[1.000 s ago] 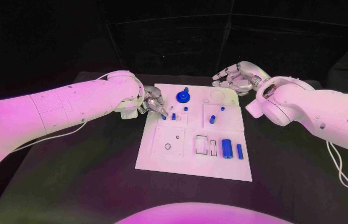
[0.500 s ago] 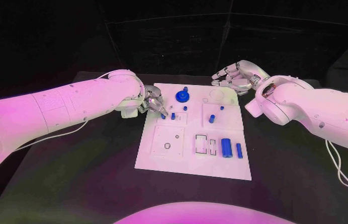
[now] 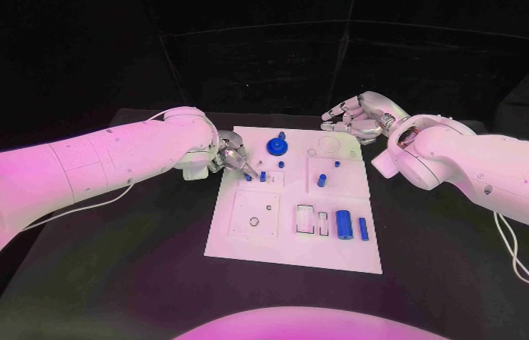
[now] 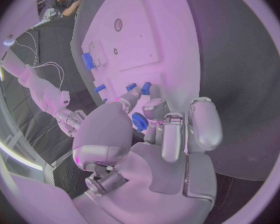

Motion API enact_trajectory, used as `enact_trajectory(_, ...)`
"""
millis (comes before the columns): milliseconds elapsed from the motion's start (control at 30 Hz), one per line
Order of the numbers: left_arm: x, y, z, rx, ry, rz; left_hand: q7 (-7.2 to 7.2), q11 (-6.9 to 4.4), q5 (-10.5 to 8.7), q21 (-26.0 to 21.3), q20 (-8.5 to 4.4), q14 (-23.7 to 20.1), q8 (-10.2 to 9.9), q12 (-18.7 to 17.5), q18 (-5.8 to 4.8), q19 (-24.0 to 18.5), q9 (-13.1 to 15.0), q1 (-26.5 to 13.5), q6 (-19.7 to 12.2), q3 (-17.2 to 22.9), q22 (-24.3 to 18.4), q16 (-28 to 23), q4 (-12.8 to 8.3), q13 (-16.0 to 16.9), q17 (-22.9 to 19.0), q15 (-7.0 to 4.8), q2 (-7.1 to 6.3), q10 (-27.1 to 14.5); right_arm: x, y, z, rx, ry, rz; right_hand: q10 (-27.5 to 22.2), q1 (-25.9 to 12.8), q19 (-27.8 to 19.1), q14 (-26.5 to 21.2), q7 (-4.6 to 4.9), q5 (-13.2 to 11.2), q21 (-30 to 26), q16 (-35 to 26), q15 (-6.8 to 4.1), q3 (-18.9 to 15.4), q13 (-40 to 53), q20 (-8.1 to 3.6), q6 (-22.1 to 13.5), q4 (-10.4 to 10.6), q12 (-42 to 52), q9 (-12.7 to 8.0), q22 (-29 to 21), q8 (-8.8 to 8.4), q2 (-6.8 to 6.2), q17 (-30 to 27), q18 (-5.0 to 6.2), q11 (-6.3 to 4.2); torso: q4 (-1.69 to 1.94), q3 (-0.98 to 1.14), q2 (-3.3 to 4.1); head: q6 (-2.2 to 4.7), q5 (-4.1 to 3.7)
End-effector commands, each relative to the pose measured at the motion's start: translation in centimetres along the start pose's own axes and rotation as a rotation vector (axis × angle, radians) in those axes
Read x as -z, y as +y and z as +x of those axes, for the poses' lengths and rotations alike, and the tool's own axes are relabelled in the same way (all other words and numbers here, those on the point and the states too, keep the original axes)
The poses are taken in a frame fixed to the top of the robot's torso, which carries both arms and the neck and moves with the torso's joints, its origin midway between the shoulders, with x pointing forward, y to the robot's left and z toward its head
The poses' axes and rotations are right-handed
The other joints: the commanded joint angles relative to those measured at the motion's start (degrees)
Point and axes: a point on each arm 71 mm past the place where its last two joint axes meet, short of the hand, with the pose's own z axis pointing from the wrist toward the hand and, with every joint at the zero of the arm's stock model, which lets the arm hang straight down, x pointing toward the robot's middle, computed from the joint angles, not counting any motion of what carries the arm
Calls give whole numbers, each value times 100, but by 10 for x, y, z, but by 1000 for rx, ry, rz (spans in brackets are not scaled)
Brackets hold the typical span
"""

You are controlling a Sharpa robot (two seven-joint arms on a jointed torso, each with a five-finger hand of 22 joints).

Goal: Assemble the parts on the task board

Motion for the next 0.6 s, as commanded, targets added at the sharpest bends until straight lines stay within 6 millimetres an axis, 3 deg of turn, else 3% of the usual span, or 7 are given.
enact_trajectory(33, 0, 1, 0, 4, 2, -12, 36, 1, -36, 6, -36, 605, -1, 29, -60, 1, -10, -11, 0, -404, 4, 35, 108, 15, 1509, -55, 2, -21, 0, 2, -1, 2, 0, -14, -40, 21, -21, 277, -5, 34, -24, -35, -51, -33, -5, -3, -42, 16, -35, -9, 114, 28, 23, 157, 108, -9, 1, 1, 1, -4, -1)
enact_trajectory(433, 4, 5, -7, 92, -86, 49, 49, 12, -68, -21, -43, 605, -68, 7, -53, -1, -29, 167, -59, -1111, -9, 35, 319, -24, 1509, -53, 103, -59, 0, 2, -1, 2, 1, -13, -56, 6, -36, 273, -2, 37, -37, -48, -49, -41, -23, -3, -54, 31, -51, -11, 92, 25, 27, 144, 112, -6, 8, -2, -6, 10, -24)
enact_trajectory(500, 5, 4, -9, 131, -108, 84, 95, 47, -72, -58, -32, 605, -140, -107, -45, -23, -57, 213, -193, -1239, -55, 35, 363, -191, 1509, -34, 126, -175, 0, 1, -1, 2, 1, -13, -58, -4, -37, 272, -1, 38, -39, -50, -48, -46, -25, -2, -58, 42, -52, -12, 90, 25, 31, 143, 113, -5, 7, -3, -5, 19, -26)
enact_trajectory(600, 8, 4, -14, 209, -161, 151, 233, 166, -73, -136, 28, 595, -352, -454, -32, -74, -162, 303, -551, -1455, -149, 18, 459, -703, 1471, 53, 159, -539, 0, 1, -1, 2, 1, -13, -60, -8, -38, 272, -1, 39, -39, -51, -48, -48, -26, -2, -60, 46, -53, -12, 90, 25, 33, 142, 113, -4, 5, -3, -5, 30, -30)
